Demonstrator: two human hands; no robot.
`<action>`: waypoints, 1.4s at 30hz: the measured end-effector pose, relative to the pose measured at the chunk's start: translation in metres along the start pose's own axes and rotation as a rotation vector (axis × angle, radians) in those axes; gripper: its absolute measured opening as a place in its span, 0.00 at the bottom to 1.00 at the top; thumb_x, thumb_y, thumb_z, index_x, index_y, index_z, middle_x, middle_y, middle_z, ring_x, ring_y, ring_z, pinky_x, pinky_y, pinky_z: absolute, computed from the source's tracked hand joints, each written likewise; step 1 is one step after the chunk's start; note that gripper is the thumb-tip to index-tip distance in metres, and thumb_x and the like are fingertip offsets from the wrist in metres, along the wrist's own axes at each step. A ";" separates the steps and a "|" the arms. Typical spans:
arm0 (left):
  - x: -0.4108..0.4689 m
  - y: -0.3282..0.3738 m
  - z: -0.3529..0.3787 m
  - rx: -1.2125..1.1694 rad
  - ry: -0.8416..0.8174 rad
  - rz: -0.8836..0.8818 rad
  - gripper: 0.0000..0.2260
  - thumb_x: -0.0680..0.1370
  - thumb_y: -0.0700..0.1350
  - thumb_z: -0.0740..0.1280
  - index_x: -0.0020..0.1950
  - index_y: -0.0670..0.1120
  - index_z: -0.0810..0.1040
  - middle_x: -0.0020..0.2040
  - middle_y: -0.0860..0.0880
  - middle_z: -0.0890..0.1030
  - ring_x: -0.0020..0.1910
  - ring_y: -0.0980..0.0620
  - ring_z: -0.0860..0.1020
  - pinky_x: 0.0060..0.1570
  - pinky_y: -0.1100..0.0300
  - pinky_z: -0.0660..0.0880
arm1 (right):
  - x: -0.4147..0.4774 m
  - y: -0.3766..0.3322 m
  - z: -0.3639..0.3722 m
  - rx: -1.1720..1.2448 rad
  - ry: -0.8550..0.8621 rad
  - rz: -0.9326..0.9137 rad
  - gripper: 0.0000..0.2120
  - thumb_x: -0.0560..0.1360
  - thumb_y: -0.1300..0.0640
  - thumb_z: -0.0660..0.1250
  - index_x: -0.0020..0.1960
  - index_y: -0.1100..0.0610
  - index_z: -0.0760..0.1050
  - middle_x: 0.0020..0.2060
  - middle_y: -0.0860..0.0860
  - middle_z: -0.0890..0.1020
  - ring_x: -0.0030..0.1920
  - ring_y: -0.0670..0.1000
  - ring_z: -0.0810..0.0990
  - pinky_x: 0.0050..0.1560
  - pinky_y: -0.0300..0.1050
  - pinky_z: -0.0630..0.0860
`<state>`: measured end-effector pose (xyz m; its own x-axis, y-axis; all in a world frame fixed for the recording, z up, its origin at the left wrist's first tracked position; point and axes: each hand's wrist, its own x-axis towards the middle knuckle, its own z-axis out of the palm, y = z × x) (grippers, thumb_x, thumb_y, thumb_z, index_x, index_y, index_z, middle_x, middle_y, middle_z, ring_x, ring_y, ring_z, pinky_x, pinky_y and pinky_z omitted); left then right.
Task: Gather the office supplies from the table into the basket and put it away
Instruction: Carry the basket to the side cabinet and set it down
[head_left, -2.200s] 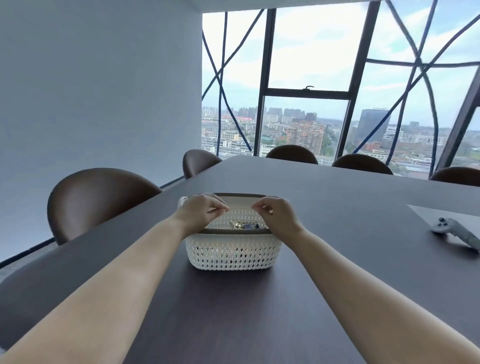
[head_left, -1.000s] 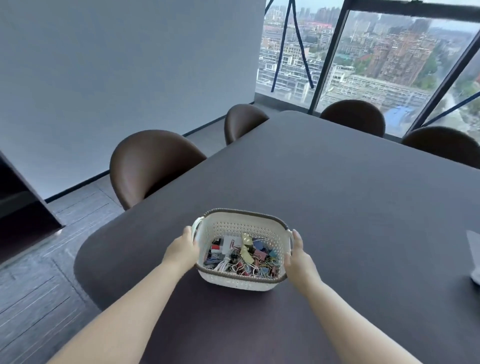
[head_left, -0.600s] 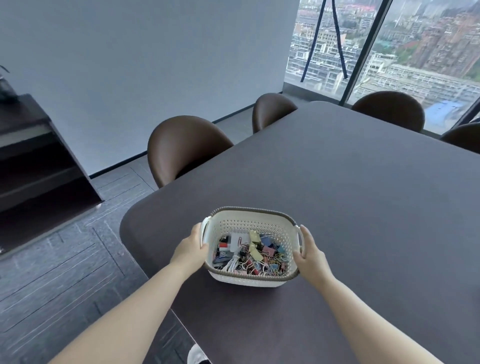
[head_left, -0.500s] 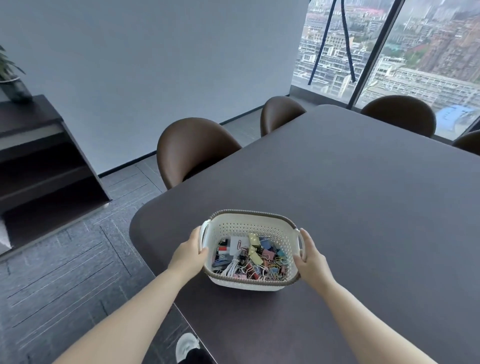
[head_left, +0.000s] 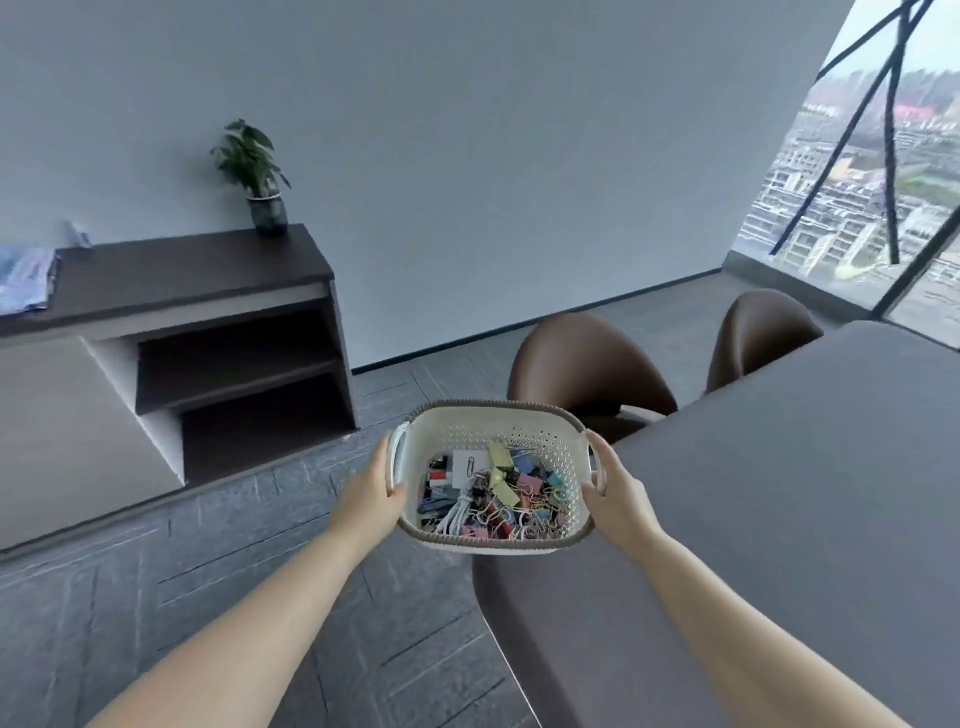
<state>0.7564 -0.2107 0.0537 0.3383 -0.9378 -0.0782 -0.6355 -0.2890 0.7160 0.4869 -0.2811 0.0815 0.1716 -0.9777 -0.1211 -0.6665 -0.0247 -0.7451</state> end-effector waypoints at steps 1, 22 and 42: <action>0.016 -0.013 -0.024 -0.008 0.020 -0.021 0.31 0.78 0.43 0.59 0.75 0.56 0.46 0.32 0.48 0.73 0.26 0.52 0.69 0.27 0.60 0.65 | 0.021 -0.025 0.019 0.007 -0.010 -0.030 0.28 0.77 0.61 0.58 0.72 0.41 0.55 0.32 0.46 0.71 0.31 0.47 0.72 0.30 0.39 0.71; 0.274 -0.232 -0.347 -0.001 0.426 -0.415 0.32 0.78 0.39 0.58 0.75 0.57 0.45 0.39 0.45 0.77 0.29 0.53 0.73 0.28 0.61 0.68 | 0.374 -0.396 0.364 -0.005 -0.424 -0.442 0.26 0.78 0.60 0.54 0.73 0.42 0.55 0.62 0.58 0.76 0.39 0.51 0.77 0.31 0.40 0.73; 0.628 -0.408 -0.517 0.018 0.421 -0.402 0.33 0.77 0.37 0.61 0.75 0.55 0.47 0.69 0.43 0.69 0.60 0.44 0.76 0.51 0.52 0.78 | 0.660 -0.595 0.578 -0.035 -0.396 -0.351 0.27 0.78 0.60 0.55 0.73 0.43 0.54 0.66 0.56 0.73 0.51 0.55 0.77 0.42 0.47 0.79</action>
<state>1.5870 -0.5817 0.0711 0.8000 -0.5973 -0.0566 -0.4101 -0.6133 0.6750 1.4163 -0.7910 0.0661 0.6448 -0.7561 -0.1116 -0.5424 -0.3498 -0.7638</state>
